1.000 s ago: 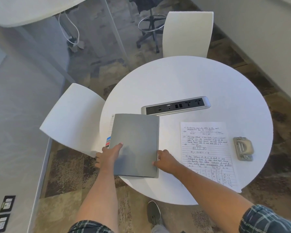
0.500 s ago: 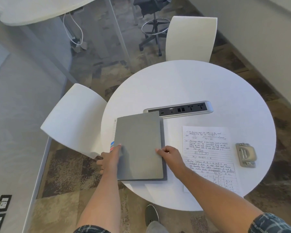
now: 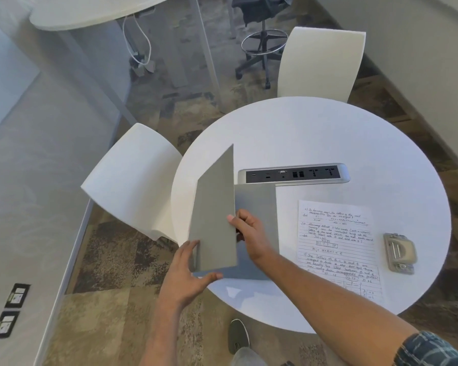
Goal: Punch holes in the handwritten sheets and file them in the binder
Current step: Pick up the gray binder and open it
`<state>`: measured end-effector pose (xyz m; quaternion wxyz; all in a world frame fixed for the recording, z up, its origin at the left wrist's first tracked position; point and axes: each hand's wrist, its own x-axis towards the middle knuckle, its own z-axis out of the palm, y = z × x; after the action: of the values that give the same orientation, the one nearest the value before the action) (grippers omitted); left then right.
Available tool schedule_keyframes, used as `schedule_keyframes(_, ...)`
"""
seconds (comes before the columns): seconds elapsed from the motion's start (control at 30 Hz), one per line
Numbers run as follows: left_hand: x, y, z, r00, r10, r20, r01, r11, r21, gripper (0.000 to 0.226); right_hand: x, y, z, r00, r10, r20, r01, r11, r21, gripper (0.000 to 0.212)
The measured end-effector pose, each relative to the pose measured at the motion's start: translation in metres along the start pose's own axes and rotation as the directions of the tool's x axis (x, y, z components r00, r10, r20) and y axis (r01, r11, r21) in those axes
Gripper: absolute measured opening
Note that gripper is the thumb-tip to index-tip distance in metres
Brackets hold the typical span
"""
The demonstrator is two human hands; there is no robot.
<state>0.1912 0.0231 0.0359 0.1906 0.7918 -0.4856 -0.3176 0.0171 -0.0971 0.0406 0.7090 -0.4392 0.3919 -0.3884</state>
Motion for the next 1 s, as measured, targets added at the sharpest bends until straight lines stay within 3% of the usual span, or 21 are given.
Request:
schedule_keyframes(0.07, -0.004, 0.000, -0.003, 0.996, 0.078, -0.035, -0.073, 0.988, 0.136, 0.098, -0.002, 0.002, 0.003, 0.997, -0.018, 0.069, 0.019, 1.000, -0.021, 0.024)
schedule_keyframes(0.13, -0.007, -0.001, -0.005, 0.982, 0.119, -0.148, -0.097, 0.985, 0.145, 0.069, -0.004, 0.003, 0.004, 0.988, -0.023, 0.155, 0.035, 0.997, -0.073, 0.028)
schedule_keyframes(0.23, -0.018, 0.010, -0.007, 0.955, -0.035, -0.295, -0.003, 0.991, -0.130, 0.052, -0.003, 0.013, -0.002, 0.976, 0.007, 0.218, 0.084, 0.910, -0.406, 0.035)
schedule_keyframes(0.27, -0.021, 0.012, -0.007, 0.945, -0.104, -0.309, 0.032, 0.973, -0.229, 0.047, 0.000, 0.021, -0.008, 0.973, 0.011, 0.229, 0.133, 0.788, -0.601, 0.032)
schedule_keyframes(0.3, -0.023, 0.014, -0.008, 0.934, -0.165, -0.317, 0.067, 0.952, -0.297, 0.040, 0.002, 0.029, -0.016, 0.967, 0.043, 0.250, 0.179, 0.581, -0.794, 0.033)
schedule_keyframes(0.37, -0.026, 0.013, -0.010, 0.907, -0.258, -0.333, 0.118, 0.915, -0.387, 0.029, 0.003, 0.048, -0.033, 0.942, 0.208, 0.262, 0.231, 0.161, -0.959, 0.063)
schedule_keyframes(0.43, -0.025, 0.007, -0.013, 0.869, -0.328, -0.370, 0.112, 0.859, -0.500, 0.016, -0.002, 0.062, -0.050, 0.905, 0.366, 0.215, 0.241, -0.024, -0.970, 0.087)
schedule_keyframes(0.53, -0.020, -0.011, -0.017, 0.828, -0.410, -0.384, 0.079, 0.762, -0.642, 0.013, -0.009, 0.079, -0.068, 0.854, 0.484, 0.192, 0.311, -0.180, -0.933, 0.101)
schedule_keyframes(0.67, -0.010, -0.042, -0.017, 0.739, -0.592, -0.323, 0.061, 0.537, -0.842, 0.014, -0.006, 0.081, -0.073, 0.844, 0.495, 0.206, 0.342, -0.200, -0.918, 0.104)
schedule_keyframes(0.83, 0.015, -0.082, -0.017, 0.441, -0.842, -0.312, 0.118, 0.399, -0.910, 0.079, -0.006, 0.080, -0.075, 0.843, 0.492, 0.217, 0.360, -0.216, -0.908, 0.103)
schedule_keyframes(0.9, 0.025, -0.094, -0.021, 0.335, -0.861, -0.383, 0.335, 0.488, -0.806, 0.101, -0.006, 0.081, -0.075, 0.843, 0.493, 0.217, 0.361, -0.217, -0.907, 0.104)
schedule_keyframes(0.93, 0.029, -0.096, -0.023, 0.317, -0.823, -0.471, 0.453, 0.568, -0.687, 0.106, -0.006, 0.081, -0.075, 0.842, 0.493, 0.216, 0.360, -0.217, -0.907, 0.104)
schedule_keyframes(0.97, 0.031, -0.097, -0.023, 0.346, -0.734, -0.584, 0.545, 0.664, -0.512, 0.108, -0.006, 0.082, -0.076, 0.843, 0.492, 0.217, 0.359, -0.216, -0.908, 0.103)
schedule_keyframes(1.0, 0.034, -0.099, -0.023, 0.431, -0.578, -0.693, 0.594, 0.760, -0.264, 0.105, -0.006, 0.082, -0.076, 0.844, 0.489, 0.220, 0.361, -0.214, -0.908, 0.103)
